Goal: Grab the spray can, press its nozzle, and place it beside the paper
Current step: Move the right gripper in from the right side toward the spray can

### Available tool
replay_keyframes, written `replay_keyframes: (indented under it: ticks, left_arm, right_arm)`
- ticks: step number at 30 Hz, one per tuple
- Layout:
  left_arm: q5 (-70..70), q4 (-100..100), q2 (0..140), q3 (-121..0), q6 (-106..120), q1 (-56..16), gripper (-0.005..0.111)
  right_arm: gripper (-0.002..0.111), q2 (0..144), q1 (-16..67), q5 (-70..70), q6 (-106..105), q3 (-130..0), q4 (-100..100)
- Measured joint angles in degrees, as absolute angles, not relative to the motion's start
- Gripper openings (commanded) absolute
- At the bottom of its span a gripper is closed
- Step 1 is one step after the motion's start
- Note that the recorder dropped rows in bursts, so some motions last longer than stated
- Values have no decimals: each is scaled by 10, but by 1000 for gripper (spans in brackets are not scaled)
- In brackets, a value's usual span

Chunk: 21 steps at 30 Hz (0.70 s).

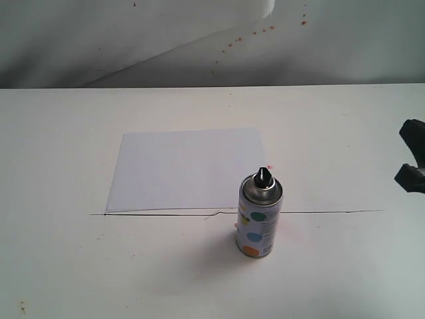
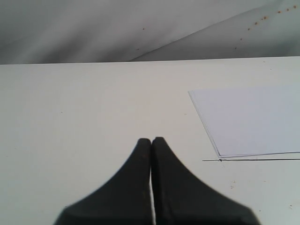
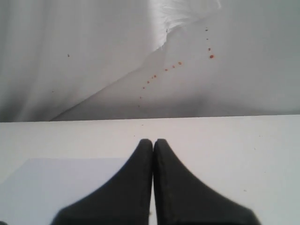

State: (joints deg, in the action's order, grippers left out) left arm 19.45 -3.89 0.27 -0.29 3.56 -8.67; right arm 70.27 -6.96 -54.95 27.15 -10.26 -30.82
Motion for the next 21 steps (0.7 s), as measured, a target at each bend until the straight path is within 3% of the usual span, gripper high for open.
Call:
replay_keyframes:
  ticks: [21]
  left_arm:
    - [195,-39,3,-3,36,-87,0]
  right_arm:
    - [0,703,-70,-420,249,-103,-312]
